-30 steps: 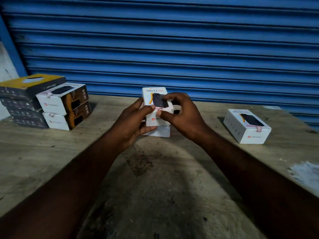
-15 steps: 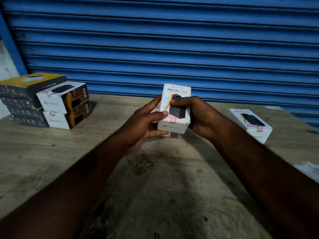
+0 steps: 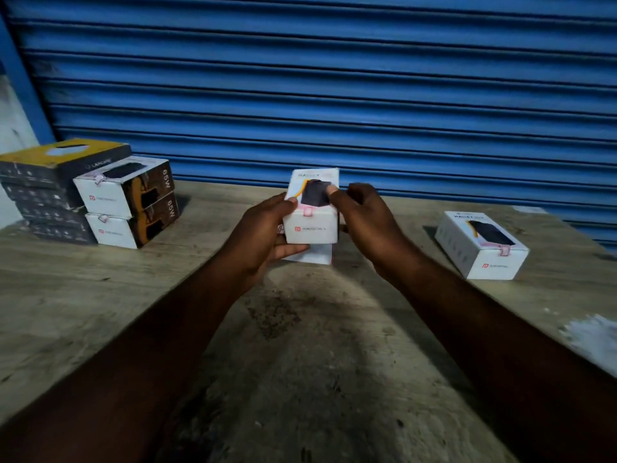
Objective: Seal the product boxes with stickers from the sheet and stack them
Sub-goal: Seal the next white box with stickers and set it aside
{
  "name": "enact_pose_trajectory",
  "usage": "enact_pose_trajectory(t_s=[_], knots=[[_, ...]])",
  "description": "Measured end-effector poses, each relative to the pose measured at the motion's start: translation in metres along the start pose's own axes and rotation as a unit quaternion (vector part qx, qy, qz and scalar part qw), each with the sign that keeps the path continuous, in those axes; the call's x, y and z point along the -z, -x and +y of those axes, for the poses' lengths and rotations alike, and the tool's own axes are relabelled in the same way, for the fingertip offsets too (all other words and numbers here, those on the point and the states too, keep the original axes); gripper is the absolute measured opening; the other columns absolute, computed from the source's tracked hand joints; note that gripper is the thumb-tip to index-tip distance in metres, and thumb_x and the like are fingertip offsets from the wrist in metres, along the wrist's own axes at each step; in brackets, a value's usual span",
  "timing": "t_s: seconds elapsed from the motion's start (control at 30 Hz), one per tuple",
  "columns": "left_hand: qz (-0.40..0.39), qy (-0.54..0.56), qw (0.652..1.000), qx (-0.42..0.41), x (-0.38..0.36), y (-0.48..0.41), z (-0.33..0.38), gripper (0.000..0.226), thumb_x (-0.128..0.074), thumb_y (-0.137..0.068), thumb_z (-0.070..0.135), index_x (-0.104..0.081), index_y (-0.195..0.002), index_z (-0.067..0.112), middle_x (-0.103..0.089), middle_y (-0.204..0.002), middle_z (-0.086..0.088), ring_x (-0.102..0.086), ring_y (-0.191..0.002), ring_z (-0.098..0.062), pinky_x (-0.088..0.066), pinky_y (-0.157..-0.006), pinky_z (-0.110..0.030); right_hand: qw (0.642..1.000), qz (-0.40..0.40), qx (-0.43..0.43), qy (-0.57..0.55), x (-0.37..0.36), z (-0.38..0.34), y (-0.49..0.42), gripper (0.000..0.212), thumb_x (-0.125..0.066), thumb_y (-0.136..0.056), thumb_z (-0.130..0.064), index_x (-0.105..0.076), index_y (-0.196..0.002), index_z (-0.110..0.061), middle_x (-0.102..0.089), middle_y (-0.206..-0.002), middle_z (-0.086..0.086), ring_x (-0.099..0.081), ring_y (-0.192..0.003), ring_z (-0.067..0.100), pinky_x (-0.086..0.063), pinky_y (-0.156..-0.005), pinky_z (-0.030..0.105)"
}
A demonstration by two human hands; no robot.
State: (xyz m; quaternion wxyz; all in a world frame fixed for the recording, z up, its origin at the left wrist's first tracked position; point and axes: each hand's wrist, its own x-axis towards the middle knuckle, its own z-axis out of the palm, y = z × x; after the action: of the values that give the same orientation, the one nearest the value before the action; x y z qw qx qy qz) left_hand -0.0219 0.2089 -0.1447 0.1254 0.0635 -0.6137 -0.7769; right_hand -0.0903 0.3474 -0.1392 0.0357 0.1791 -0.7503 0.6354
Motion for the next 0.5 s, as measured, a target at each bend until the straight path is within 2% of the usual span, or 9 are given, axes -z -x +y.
enact_pose_trajectory(t_s=[0.03,0.07,0.17,0.3,0.4,0.47,0.5], knots=[[0.017,0.005,1.0,0.002,0.001,-0.001,0.0,0.015,-0.05,-0.103,0.025,-0.065,-0.106,0.022,-0.071,-0.099,-0.007,-0.07,-0.094,-0.024,-0.06,-0.084,-0.04,0.999,0.001,0.035,0.04,0.0,-0.001,0.003,0.063,-0.067,-0.087,-0.049,-0.05,-0.137,-0.014,-0.056,-0.139,0.002,-0.057,-0.122,0.016,-0.046,-0.106,0.04],[0.026,0.005,1.0,-0.002,0.003,-0.003,0.0,0.016,-0.05,-0.103,0.027,-0.066,-0.104,0.022,-0.072,-0.095,-0.005,-0.07,-0.091,-0.022,-0.06,-0.084,-0.04,0.995,-0.012,0.08,0.067,0.0,0.0,0.005,0.065,-0.068,-0.088,-0.043,-0.044,-0.142,-0.016,-0.052,-0.14,-0.004,-0.053,-0.123,0.01,-0.044,-0.106,0.033],[0.011,-0.012,1.0,-0.02,0.006,-0.003,-0.001,0.023,-0.052,-0.103,0.032,-0.068,-0.113,0.02,-0.074,-0.097,-0.004,-0.073,-0.088,-0.019,-0.062,-0.082,-0.04,0.972,-0.037,0.197,0.123,0.0,0.003,0.013,0.046,-0.071,-0.09,-0.026,-0.055,-0.132,-0.019,-0.061,-0.12,-0.011,-0.061,-0.105,0.001,-0.052,-0.091,0.024],[-0.022,-0.072,0.996,-0.048,0.004,0.001,-0.004,0.025,-0.057,-0.099,0.038,-0.068,-0.117,0.023,-0.076,-0.103,-0.002,-0.074,-0.093,-0.018,-0.062,-0.078,-0.035,0.963,-0.057,0.216,0.152,0.004,0.006,0.013,0.041,-0.068,-0.092,-0.022,-0.057,-0.132,-0.018,-0.064,-0.106,-0.015,-0.062,-0.089,-0.01,-0.047,-0.079,0.008],[-0.015,-0.124,0.986,-0.108,0.004,0.003,-0.007,0.025,-0.063,-0.097,0.029,-0.067,-0.121,0.021,-0.075,-0.107,-0.001,-0.073,-0.097,-0.013,-0.062,-0.076,-0.032,0.961,-0.084,0.206,0.165,0.007,0.003,0.01,0.047,-0.062,-0.094,-0.014,-0.05,-0.14,-0.016,-0.063,-0.122,-0.008,-0.059,-0.102,-0.004,-0.045,-0.088,0.009],[-0.005,-0.153,0.978,-0.142,0.006,0.003,-0.01,0.026,-0.064,-0.096,0.025,-0.065,-0.122,0.022,-0.074,-0.108,-0.002,-0.073,-0.097,-0.014,-0.062,-0.076,-0.035,0.969,-0.087,0.186,0.14,0.008,0.002,0.009,0.051,-0.059,-0.093,-0.008,-0.049,-0.142,-0.015,-0.061,-0.13,-0.004,-0.059,-0.11,0.004,-0.046,-0.097,0.018],[-0.005,-0.162,0.975,-0.152,0.006,0.002,-0.01,0.027,-0.064,-0.097,0.024,-0.065,-0.123,0.023,-0.073,-0.109,-0.002,-0.073,-0.097,-0.014,-0.062,-0.076,-0.036,0.972,-0.084,0.18,0.124,0.007,0.001,0.01,0.05,-0.06,-0.093,-0.009,-0.05,-0.141,-0.015,-0.062,-0.126,-0.005,-0.062,-0.108,0.005,-0.048,-0.097,0.022]])
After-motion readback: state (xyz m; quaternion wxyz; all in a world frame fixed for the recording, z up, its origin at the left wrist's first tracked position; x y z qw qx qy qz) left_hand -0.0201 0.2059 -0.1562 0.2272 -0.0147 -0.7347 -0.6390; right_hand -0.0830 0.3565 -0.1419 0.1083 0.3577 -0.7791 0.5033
